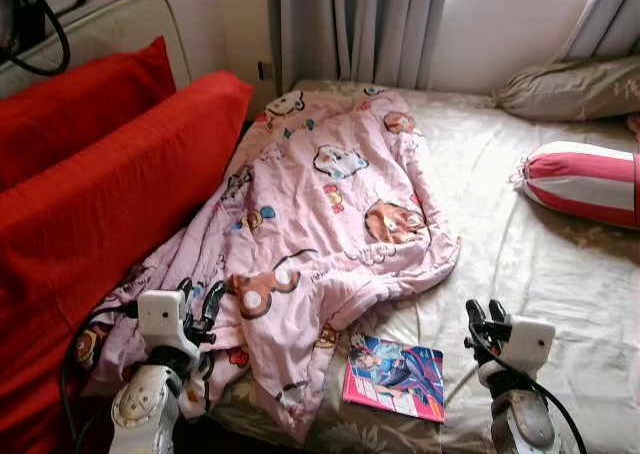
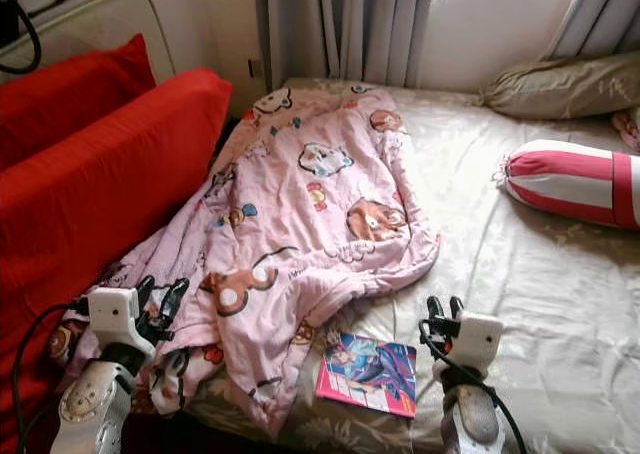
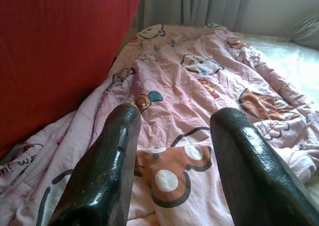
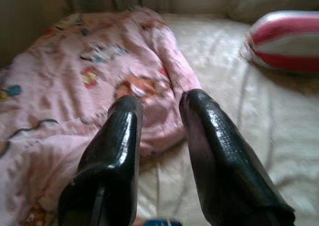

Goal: Clean up the room

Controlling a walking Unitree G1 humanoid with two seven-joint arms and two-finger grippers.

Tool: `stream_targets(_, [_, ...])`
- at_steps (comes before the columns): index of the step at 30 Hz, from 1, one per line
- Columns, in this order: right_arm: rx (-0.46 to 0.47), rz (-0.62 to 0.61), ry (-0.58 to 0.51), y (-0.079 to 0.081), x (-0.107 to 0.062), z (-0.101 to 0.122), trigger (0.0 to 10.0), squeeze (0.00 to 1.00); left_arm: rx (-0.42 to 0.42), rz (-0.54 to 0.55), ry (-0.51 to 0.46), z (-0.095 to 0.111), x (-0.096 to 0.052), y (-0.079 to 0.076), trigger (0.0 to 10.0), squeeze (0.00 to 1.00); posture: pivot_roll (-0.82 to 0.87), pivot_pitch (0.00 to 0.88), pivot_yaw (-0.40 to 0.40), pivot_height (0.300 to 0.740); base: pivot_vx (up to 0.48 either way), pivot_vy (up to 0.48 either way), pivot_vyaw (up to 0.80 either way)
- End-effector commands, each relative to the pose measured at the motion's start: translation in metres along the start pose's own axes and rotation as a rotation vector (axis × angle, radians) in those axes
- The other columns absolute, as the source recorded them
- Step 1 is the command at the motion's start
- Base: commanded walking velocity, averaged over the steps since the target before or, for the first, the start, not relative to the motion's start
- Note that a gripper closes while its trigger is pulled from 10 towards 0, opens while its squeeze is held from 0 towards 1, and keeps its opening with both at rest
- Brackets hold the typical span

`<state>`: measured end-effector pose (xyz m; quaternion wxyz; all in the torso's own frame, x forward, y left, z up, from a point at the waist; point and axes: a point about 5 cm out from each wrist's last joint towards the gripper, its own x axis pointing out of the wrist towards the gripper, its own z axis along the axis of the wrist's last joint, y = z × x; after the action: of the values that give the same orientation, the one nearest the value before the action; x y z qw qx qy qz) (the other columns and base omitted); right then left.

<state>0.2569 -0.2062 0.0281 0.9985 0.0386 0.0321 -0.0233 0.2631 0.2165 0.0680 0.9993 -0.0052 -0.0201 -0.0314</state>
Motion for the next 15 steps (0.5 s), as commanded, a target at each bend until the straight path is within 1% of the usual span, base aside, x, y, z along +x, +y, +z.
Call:
stream_targets(1, [-0.016, 0.05, -0.088, 0.005, 0.012, 0.025, 10.0, 0.0, -0.005, 0.002, 0.007, 0.001, 0.001, 0.003, 10.0, 0.0, 0.04, 0.047, -0.026, 0.74, 0.0, 0.0, 0.0])
stream_targets(3, [0.012, 0.025, -0.102, 0.002, 0.012, 0.027, 10.0, 0.0, -0.004, -0.004, 0.025, -0.002, -0.001, 0.003, 10.0, 0.0, 0.03, 0.041, -0.022, 0.74, 0.0, 0.0, 0.0])
stream_targets(4, [0.023, 0.011, -0.092, -0.001, 0.01, 0.023, 10.0, 0.0, -0.004, -0.002, 0.038, -0.005, -0.002, 0.004, 10.0, 0.0, 0.03, 0.044, -0.021, 0.74, 0.0, 0.0, 0.0])
stream_targets(5, [0.014, -0.01, -0.062, -0.005, 0.007, 0.015, 10.0, 0.0, -0.004, 0.001, 0.052, -0.008, -0.004, 0.004, 10.0, 0.0, 0.03, 0.044, -0.021, 0.74, 0.0, 0.0, 0.0])
stream_targets(6, [0.021, -0.033, 0.0, -0.011, 0.0, 0.0, 10.0, 0.0, -0.007, 0.008, 0.082, -0.015, -0.007, 0.006, 10.0, 0.0, 0.03, 0.04, -0.019, 0.74, 0.0, 0.0, 0.0])
stream_targets(7, [0.027, -0.05, 0.046, -0.015, -0.005, -0.01, 10.0, 0.0, -0.01, 0.014, 0.104, -0.02, -0.009, 0.007, 10.0, 0.0, 0.03, 0.039, -0.021, 0.74, 0.0, 0.0, 0.0])
stream_targets(8, [0.048, -0.094, 0.183, -0.023, -0.02, -0.036, 10.0, 0.0, -0.018, 0.031, 0.167, -0.034, -0.016, 0.011, 10.0, 0.0, 0.03, 0.035, -0.025, 0.74, 0.0, 0.0, 0.0])
stream_targets(9, [0.054, -0.116, 0.246, -0.026, -0.027, -0.047, 10.0, 0.0, -0.021, 0.041, 0.204, -0.041, -0.02, 0.012, 10.0, 0.0, 0.03, 0.036, -0.026, 0.74, 0.0, 0.0, 0.0])
stream_targets(10, [0.058, -0.13, 0.287, -0.028, -0.032, -0.054, 10.0, 0.0, -0.023, 0.048, 0.229, -0.046, -0.022, 0.014, 10.0, 0.0, 0.03, 0.035, -0.027, 0.74, 0.0, 0.0, 0.0])
stream_targets(11, [0.058, -0.13, 0.287, -0.028, -0.032, -0.054, 10.0, 0.0, -0.023, 0.048, 0.229, -0.046, -0.022, 0.014, 10.0, 0.0, 0.03, 0.035, -0.027, 0.74, 0.0, 0.0, 0.0])
stream_targets(12, [0.083, -0.177, 0.396, -0.033, -0.048, -0.071, 10.0, 0.0, -0.034, 0.09, 0.313, -0.063, -0.033, 0.02, 10.0, 0.0, 0.03, 0.03, -0.028, 0.74, 0.0, 0.0, 0.0])
stream_targets(13, [0.102, -0.194, 0.497, -0.034, -0.062, -0.086, 10.0, 0.0, -0.049, 0.113, 0.39, -0.077, -0.043, 0.023, 10.0, 0.0, 0.03, 0.028, -0.034, 0.74, 0.0, 0.0, 0.0])
stream_targets(15, [0.128, -0.208, 0.585, -0.034, -0.074, -0.099, 10.0, 0.0, -0.06, 0.129, 0.473, -0.09, -0.053, 0.023, 10.0, 0.0, 0.04, 0.028, -0.034, 0.74, 0.0, 0.0, 0.0])
